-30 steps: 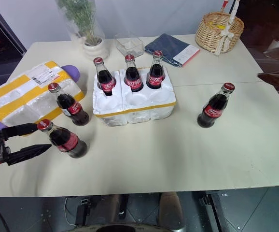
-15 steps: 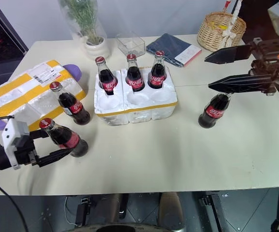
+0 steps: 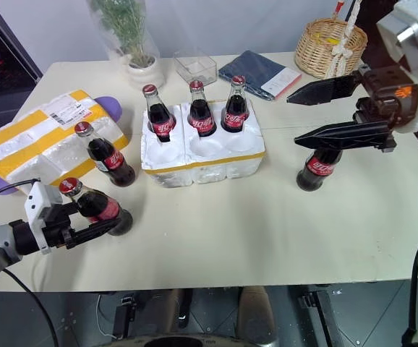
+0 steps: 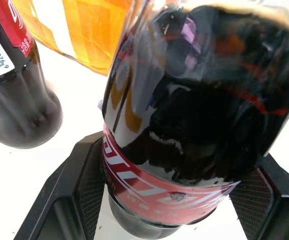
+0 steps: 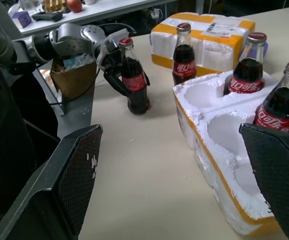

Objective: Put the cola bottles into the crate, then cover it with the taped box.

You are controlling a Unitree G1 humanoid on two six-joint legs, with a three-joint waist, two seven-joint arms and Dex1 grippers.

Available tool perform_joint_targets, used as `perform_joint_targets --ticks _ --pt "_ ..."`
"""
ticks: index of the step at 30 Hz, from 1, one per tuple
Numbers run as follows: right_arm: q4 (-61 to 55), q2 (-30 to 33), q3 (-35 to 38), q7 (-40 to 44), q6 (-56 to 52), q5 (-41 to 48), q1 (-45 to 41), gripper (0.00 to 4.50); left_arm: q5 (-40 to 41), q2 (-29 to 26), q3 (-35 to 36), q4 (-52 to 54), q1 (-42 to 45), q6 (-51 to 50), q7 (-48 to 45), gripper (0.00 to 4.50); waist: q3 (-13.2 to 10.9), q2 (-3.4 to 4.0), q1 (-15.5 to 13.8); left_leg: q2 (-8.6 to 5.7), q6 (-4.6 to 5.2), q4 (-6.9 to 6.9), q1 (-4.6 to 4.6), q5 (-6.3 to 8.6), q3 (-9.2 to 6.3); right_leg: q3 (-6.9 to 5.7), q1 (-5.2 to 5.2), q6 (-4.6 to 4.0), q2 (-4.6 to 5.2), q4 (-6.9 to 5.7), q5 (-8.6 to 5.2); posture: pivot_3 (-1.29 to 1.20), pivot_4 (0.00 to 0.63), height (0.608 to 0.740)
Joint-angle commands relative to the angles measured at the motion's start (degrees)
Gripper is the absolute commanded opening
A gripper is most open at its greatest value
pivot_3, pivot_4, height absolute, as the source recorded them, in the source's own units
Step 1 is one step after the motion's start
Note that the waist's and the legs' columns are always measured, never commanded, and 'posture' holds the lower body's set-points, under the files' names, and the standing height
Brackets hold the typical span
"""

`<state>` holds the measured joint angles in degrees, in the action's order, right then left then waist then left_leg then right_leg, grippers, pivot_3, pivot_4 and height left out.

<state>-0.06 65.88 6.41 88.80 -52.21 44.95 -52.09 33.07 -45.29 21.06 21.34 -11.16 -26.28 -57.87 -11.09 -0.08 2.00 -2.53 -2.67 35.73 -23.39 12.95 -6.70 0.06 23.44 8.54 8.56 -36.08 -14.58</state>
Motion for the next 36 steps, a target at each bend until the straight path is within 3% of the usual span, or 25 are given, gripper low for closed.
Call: perform_joint_targets --ticks 1,6,10,15,20,23,29,36 --pt "-1.61 -0.34 3.38 -1.46 0.09 1.89 0.59 4.50 3.89 -3.40 2.42 2.82 1.54 -2.56 -2.26 2.81 -0.03 -0.04 0.00 0.00 0.00 0.00 0.00 0.00 0.00 0.00 0.00 0.00 -0.01 0.00 0.00 0.00 0.150 0.736" --pt "-2.94 -1.08 4.40 -3.03 0.35 2.60 2.87 4.50 14.97 -6.63 4.30 6.36 6.70 -10.40 -3.28 2.81 -0.06 -0.10 -0.17 0.00 0.00 0.01 -0.01 0.00 -0.01 0.00 0.00 0.00 0.00 -0.01 0.00 0.00 0.150 0.736" --pt "-3.77 -1.61 5.25 -4.38 0.48 3.06 4.23 4.50 20.63 -6.07 0.75 5.74 18.77 -14.73 0.28 2.81 -0.07 -0.10 -1.11 0.00 0.00 0.18 -0.04 0.00 -0.04 -0.01 -0.01 0.01 -0.03 -0.09 0.00 0.00 0.150 0.736" --pt "-4.97 -2.27 6.84 -6.38 0.41 3.79 6.20 4.50 23.04 -0.86 -7.50 1.06 37.12 -18.88 4.21 2.81 -0.09 -0.17 -1.38 -0.06 0.00 0.37 -0.04 0.00 -0.05 -0.01 -0.14 0.26 -0.02 -0.07 0.14 0.00 0.150 0.736" --pt "-6.36 -2.70 8.64 -8.98 0.29 4.80 8.07 4.50 15.88 5.17 -16.24 -5.05 49.98 -17.18 6.80 2.81 -0.12 -0.21 -1.09 -0.07 0.01 0.36 -0.05 -0.01 -0.05 0.00 -0.11 0.30 -0.04 -0.10 0.17 0.00 0.150 0.736" --pt "-8.02 -2.56 10.84 -10.48 -0.06 5.98 10.52 4.50 7.46 8.90 -22.59 -8.61 55.51 -14.64 10.04 2.81 -0.14 -0.24 -1.18 -0.07 0.01 0.37 -0.06 -0.01 -0.04 0.00 -0.12 0.31 -0.02 -0.06 0.17 0.00 0.150 0.736" --pt "-11.02 -2.65 14.97 -13.91 -0.94 8.58 15.12 4.50 1.52 18.23 -25.82 -13.68 61.55 -16.00 18.56 2.81 -0.21 -0.34 -1.36 -0.09 0.01 0.37 -0.09 -0.01 -0.05 0.01 -0.11 0.35 -0.02 -0.08 0.19 0.00 0.150 0.736" --pt "-12.94 -2.85 16.71 -16.50 -0.81 10.33 18.24 4.50 -3.41 22.38 -30.00 -15.54 62.40 -18.88 21.38 2.81 -0.21 -0.35 -1.23 -0.10 0.01 0.39 -0.11 -0.01 -0.05 0.01 -0.11 0.38 -0.02 -0.07 0.21 0.00 0.150 0.736"
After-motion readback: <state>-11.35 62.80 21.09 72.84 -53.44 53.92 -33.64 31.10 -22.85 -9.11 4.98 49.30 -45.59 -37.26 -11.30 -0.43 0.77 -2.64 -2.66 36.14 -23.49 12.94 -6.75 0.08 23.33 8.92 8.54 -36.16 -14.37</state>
